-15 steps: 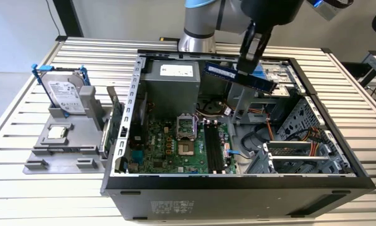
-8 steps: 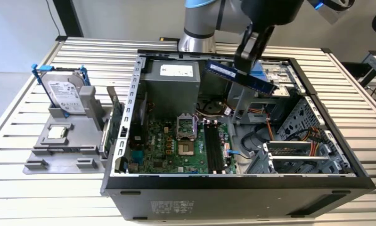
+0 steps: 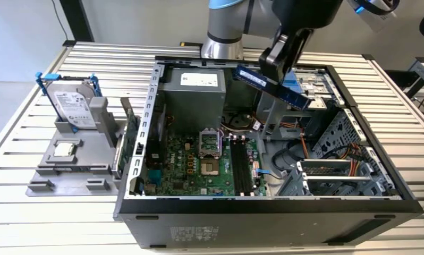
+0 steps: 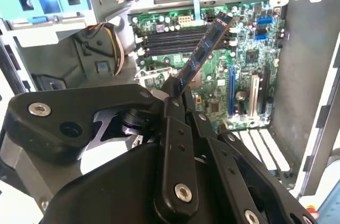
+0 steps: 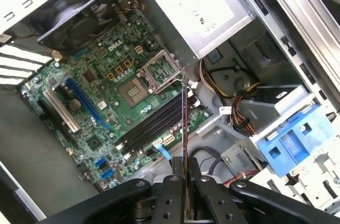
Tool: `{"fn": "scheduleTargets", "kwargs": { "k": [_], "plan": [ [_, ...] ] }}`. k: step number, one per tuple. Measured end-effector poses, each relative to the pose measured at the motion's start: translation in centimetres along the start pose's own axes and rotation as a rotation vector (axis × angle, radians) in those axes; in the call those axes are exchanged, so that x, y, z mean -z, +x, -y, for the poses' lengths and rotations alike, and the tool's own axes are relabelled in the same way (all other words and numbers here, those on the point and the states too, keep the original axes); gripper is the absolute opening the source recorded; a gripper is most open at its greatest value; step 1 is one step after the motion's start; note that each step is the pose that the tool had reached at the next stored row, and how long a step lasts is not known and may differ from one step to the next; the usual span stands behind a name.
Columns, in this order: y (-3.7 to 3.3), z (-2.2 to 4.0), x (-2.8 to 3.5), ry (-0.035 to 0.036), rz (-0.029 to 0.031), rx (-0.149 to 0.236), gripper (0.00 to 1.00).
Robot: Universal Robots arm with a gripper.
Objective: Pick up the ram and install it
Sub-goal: 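Insert the ram into the slot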
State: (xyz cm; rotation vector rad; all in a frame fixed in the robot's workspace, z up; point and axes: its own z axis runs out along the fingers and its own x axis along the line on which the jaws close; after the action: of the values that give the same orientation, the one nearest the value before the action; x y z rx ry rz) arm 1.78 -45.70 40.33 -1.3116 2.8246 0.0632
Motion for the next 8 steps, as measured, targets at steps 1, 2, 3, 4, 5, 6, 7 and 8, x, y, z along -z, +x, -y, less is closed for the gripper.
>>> {"fn": "scheduleTargets", "kwargs": {
  "k": [1, 2, 3, 4, 5, 6, 7, 8],
  "plan": [
    [0.0, 0.0, 0.0, 0.0005, 0.0004, -0.013, 0.0],
    [0.0, 0.0, 0.0, 0.0011, 0.0007, -0.027, 0.0],
    [0.0, 0.0, 0.0, 0.0017, 0.0012, -0.043, 0.0],
    [0.0, 0.0, 0.0, 0.0024, 0.0015, -0.059, 0.0],
    [0.0, 0.0, 0.0, 0.0032, 0.0019, -0.077, 0.0],
    [0.0, 0.0, 0.0, 0.004, 0.0024, -0.095, 0.0],
    [0.0, 0.0, 0.0, 0.0047, 0.0028, -0.112, 0.0],
    [0.0, 0.0, 0.0, 0.006, 0.0039, -0.148, 0.0]
  ]
}}
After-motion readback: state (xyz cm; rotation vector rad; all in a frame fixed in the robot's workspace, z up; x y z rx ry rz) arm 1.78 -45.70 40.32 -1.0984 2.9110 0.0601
